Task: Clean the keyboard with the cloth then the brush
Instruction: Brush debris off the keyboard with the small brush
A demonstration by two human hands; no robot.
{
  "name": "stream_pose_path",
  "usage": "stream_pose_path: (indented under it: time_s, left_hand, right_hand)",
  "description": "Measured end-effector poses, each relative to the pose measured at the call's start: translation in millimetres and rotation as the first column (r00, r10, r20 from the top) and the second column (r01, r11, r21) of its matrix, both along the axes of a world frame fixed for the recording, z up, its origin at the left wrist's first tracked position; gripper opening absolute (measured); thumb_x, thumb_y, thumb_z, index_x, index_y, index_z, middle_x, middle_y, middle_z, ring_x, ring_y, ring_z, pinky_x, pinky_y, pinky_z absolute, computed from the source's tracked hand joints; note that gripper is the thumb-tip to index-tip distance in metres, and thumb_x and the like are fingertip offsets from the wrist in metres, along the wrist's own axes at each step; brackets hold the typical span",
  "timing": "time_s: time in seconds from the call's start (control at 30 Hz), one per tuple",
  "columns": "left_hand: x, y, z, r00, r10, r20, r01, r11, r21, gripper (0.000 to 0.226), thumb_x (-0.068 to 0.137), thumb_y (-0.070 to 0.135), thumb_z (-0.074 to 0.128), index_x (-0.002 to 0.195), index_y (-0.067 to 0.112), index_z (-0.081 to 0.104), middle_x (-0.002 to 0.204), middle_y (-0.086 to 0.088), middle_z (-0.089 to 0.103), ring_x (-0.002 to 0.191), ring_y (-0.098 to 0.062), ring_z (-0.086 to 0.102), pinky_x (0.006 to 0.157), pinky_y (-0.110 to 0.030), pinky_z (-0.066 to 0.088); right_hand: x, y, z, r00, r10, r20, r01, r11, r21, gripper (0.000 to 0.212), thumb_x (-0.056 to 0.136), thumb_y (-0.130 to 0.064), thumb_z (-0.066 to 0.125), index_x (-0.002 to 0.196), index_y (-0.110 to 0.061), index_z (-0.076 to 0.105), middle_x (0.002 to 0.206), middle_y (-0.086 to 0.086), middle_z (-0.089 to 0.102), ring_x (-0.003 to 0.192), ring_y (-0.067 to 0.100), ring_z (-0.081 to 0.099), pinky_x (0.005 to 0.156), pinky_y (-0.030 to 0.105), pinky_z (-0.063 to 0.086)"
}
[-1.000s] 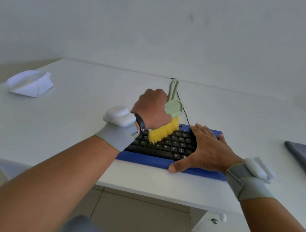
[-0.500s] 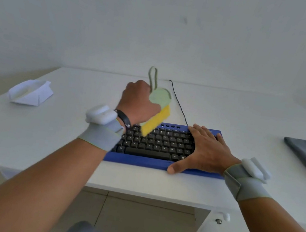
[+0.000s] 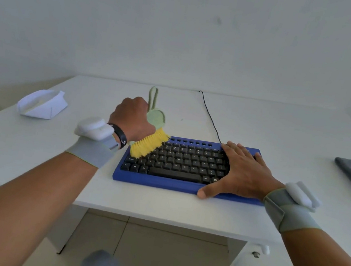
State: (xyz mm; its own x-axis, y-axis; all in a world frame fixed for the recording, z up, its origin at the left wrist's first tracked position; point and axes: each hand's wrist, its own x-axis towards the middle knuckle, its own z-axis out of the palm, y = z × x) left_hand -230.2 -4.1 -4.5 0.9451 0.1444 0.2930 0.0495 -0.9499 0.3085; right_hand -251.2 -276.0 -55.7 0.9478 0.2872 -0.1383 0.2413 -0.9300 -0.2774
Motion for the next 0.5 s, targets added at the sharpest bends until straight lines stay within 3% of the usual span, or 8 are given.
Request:
stream_pose_path:
  time_s: [0.1,0.23,0.37,0.5]
  left_hand:
    - [3,1,14,0.998,-0.017,0.054,0.016,1.000,0.015,0.028,0.074,0.026,0.074,0.074,0.010,0.051,0.078,-0.008,0.056,0.072,-0.032,0.058,0.058,-0.030,0.043]
    - [2,-11,24,0.977,-0.152,0.150,0.173,0.976,-0.135,0.041,0.076,0.028,0.078,0.058,0.013,0.045,0.060,-0.001,0.048,0.055,-0.022,0.048,0.045,-0.024,0.032]
    - [0,-20,10,0.952,-0.279,0.127,0.301,0.931,-0.207,0.046,0.079,0.027,0.080,0.053,0.018,0.043,0.051,0.004,0.044,0.044,-0.012,0.038,0.034,-0.012,0.025]
    - [-3,-2,-4,0.949,-0.316,0.017,0.313,0.929,-0.199,0.031,0.080,0.028,0.080,0.063,0.016,0.057,0.057,0.007,0.052,0.049,-0.011,0.049,0.038,-0.010,0.031]
  right_hand:
    - [0,0,1,1.000,0.001,-0.012,-0.001,1.000,-0.011,0.156,0.029,-0.097,0.058,0.154,-0.024,0.001,0.163,-0.007,-0.002,0.150,0.014,-0.004,0.120,0.050,-0.006]
    - [3,6,12,0.999,0.013,-0.047,-0.015,0.999,-0.046,0.155,0.030,-0.093,0.063,0.154,-0.021,0.005,0.163,-0.002,0.002,0.150,0.019,-0.004,0.118,0.056,-0.007]
    - [3,29,20,0.998,0.066,-0.011,-0.066,0.998,-0.013,0.154,0.033,-0.094,0.061,0.155,-0.019,0.004,0.163,0.001,0.008,0.150,0.020,0.005,0.118,0.058,-0.003]
    - [2,48,13,0.995,0.097,0.020,-0.097,0.995,-0.032,0.148,0.039,-0.093,0.061,0.154,-0.017,0.009,0.162,-0.001,0.014,0.148,0.018,0.014,0.118,0.058,-0.002]
